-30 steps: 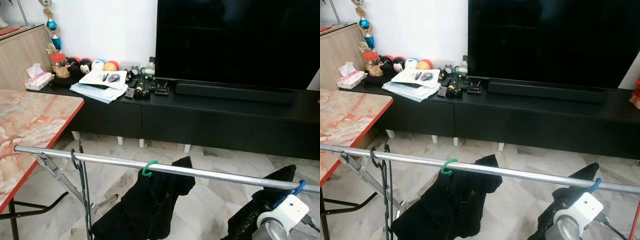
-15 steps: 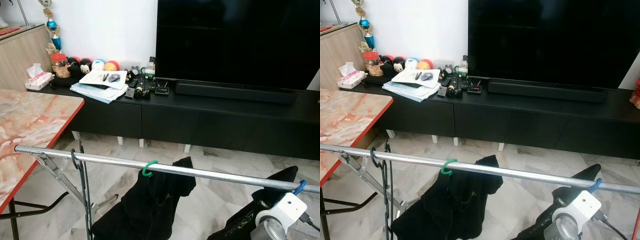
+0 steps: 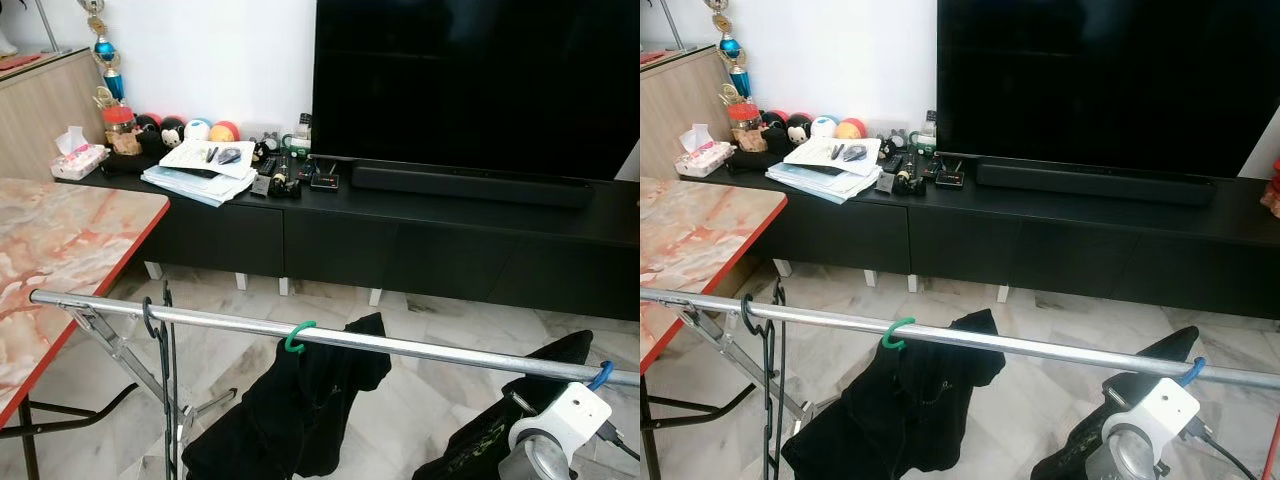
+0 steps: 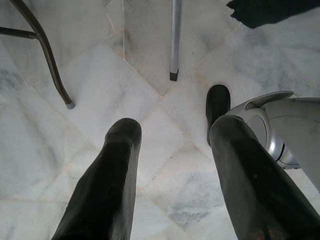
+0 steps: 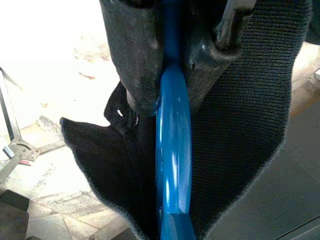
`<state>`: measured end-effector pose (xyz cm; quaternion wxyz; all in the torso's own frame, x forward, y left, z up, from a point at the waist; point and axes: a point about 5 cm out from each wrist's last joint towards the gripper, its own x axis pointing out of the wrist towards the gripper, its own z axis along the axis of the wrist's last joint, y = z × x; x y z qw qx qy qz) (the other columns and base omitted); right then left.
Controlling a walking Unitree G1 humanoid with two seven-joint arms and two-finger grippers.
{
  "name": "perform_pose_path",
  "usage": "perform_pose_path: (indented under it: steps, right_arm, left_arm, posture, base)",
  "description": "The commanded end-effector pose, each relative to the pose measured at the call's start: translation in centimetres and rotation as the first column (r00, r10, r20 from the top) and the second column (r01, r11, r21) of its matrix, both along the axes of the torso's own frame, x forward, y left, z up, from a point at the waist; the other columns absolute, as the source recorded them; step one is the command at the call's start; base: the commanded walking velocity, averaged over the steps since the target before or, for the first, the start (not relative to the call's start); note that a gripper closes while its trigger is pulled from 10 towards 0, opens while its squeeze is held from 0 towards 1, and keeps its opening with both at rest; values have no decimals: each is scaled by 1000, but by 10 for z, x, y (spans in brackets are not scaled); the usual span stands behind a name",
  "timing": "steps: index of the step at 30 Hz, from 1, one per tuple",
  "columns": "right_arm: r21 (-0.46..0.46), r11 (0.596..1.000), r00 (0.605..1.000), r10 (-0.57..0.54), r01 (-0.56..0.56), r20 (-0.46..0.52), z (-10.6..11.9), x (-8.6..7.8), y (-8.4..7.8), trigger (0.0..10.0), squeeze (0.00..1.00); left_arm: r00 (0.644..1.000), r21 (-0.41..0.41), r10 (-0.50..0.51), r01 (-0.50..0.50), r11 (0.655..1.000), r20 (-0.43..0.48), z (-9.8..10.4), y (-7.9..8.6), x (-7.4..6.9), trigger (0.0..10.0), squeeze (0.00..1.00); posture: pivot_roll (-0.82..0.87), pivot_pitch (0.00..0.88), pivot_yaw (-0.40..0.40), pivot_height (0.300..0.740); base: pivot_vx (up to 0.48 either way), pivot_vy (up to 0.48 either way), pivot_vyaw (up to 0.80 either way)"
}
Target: Hang hanger
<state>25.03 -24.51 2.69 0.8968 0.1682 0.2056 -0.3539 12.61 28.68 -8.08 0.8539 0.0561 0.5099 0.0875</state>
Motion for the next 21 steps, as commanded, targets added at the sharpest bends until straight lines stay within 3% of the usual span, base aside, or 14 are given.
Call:
perform_pose_path:
  steps: [1, 4, 8, 11, 21]
  right_arm:
    - [-4, 1000, 1000, 4, -4, 0, 0, 1, 1, 0, 0]
    - [-4, 1000, 1000, 3, -3, -3, 0, 0, 2, 0, 0]
    - [-9, 1000, 992, -23, 25, 120, 12, 2, 2, 0, 0]
    - [-34, 999, 987, -10, 16, 158, 18, 1, 3, 0, 0]
    - [-132, 989, 989, 89, -73, 115, 14, -11, 6, 0, 0]
  left_arm:
    - [1000, 14, -18, 18, 1000, -22, 0, 1, -2, 10000, 0]
    - [1000, 13, -17, 18, 1000, -21, 0, 1, -1, 10000, 0]
    - [1000, 13, -16, 16, 1000, -21, 0, 1, -1, 10000, 0]
    - [1000, 14, -18, 19, 1000, -22, 0, 1, -1, 10000, 0]
    - [1000, 8, -18, 18, 1000, -23, -1, 0, -1, 10000, 0]
  posture:
    - [120, 0, -33, 740]
    - [120, 0, -35, 740]
    - [119, 0, -36, 740]
    - [116, 0, -36, 740]
    - [111, 0, -44, 740]
  base:
    - [0, 0, 0]
    - [0, 0, 0]
    - [0, 0, 0]
    - [0, 0, 0]
    - [0, 0, 0]
